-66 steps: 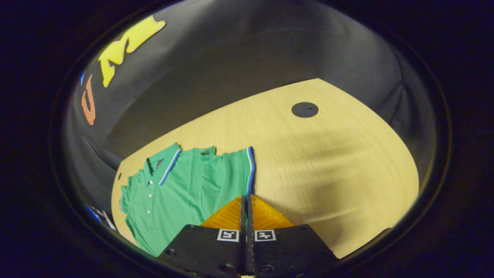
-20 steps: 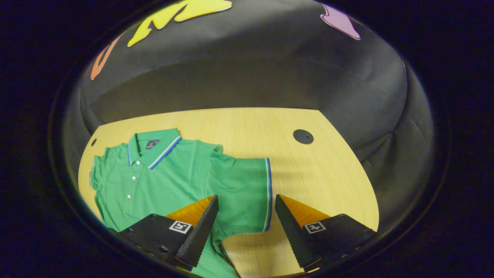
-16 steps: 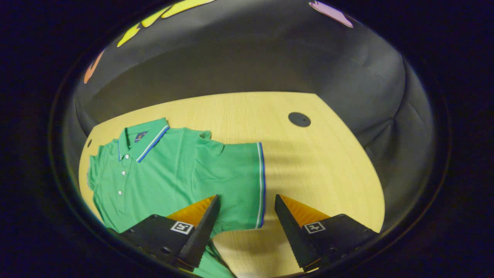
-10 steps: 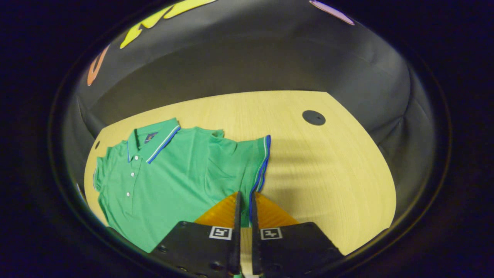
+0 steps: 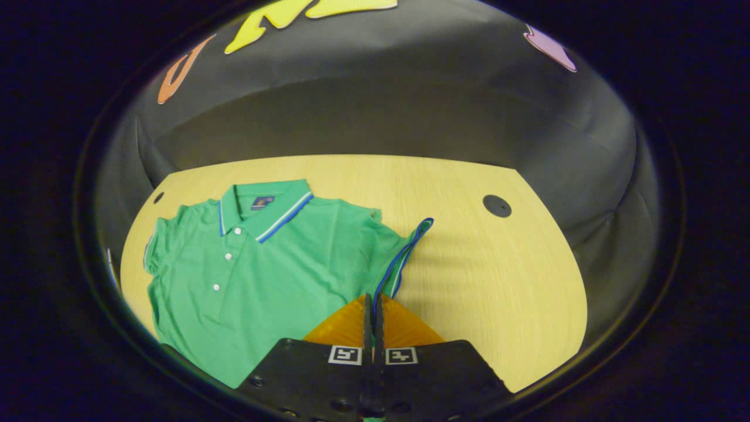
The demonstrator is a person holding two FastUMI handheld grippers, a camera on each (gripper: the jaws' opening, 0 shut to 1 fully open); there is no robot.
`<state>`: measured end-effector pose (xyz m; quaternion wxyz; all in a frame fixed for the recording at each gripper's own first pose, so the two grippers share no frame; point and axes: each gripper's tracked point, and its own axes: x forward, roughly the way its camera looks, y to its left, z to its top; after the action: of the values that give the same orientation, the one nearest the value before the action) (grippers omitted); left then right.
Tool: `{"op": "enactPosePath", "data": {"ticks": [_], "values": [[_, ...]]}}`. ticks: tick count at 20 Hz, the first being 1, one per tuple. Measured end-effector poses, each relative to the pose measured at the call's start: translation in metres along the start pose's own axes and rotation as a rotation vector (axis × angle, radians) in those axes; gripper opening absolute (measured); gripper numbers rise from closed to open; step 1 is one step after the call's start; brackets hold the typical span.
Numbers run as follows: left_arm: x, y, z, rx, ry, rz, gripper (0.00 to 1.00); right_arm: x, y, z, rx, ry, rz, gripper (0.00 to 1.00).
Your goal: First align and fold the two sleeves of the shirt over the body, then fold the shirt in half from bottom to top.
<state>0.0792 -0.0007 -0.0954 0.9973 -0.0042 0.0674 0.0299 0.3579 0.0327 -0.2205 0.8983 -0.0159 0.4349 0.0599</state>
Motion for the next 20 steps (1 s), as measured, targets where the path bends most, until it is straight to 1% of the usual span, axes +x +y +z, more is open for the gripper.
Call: {"op": "enactPosePath", "data": {"ticks": [3, 4, 5, 7, 8, 9, 11, 12, 13, 14, 16, 17, 20], "values": [[0.000, 0.006, -0.001, -0.012, 0.007, 0.010, 0.98, -0.006, 0.023, 0.004, -0.050, -0.015, 0.014, 0.00], [0.001, 0.007, 0.000, -0.014, 0.009, 0.012, 0.98, -0.008, 0.032, 0.005, -0.069, -0.019, 0.023, 0.02], [0.002, 0.010, 0.000, -0.016, 0.011, 0.015, 0.98, -0.008, 0.044, 0.005, -0.090, -0.027, 0.036, 0.00], [0.003, 0.013, -0.001, -0.017, 0.013, 0.020, 0.98, -0.011, 0.067, 0.006, -0.132, -0.042, 0.068, 0.00], [0.003, 0.015, -0.001, -0.017, 0.015, 0.023, 0.98, -0.013, 0.078, 0.008, -0.135, -0.053, 0.092, 0.00], [0.004, 0.016, -0.001, -0.016, 0.015, 0.026, 0.98, -0.019, 0.094, 0.011, -0.125, -0.074, 0.134, 0.07], [0.006, 0.019, -0.001, -0.015, 0.017, 0.032, 0.98, -0.038, 0.124, 0.022, -0.096, -0.131, 0.244, 0.10], [0.007, 0.021, -0.002, -0.014, 0.017, 0.033, 0.98, -0.052, 0.133, 0.030, -0.093, -0.169, 0.282, 0.18], [0.008, 0.023, -0.003, -0.012, 0.020, 0.035, 0.98, -0.066, 0.139, 0.039, -0.090, -0.215, 0.310, 0.30], [0.012, 0.026, -0.005, -0.010, 0.026, 0.043, 0.98, -0.082, 0.144, 0.048, -0.083, -0.257, 0.336, 0.36], [0.020, 0.033, -0.009, -0.006, 0.042, 0.060, 0.98, -0.118, 0.147, 0.060, -0.084, -0.355, 0.350, 0.76], [0.024, 0.035, -0.012, -0.003, 0.051, 0.059, 0.98, -0.136, 0.143, 0.061, -0.103, -0.412, 0.337, 0.97], [0.046, 0.042, -0.016, 0.025, 0.098, 0.053, 0.98, -0.195, 0.128, 0.065, -0.169, -0.600, 0.259, 0.96]]}}
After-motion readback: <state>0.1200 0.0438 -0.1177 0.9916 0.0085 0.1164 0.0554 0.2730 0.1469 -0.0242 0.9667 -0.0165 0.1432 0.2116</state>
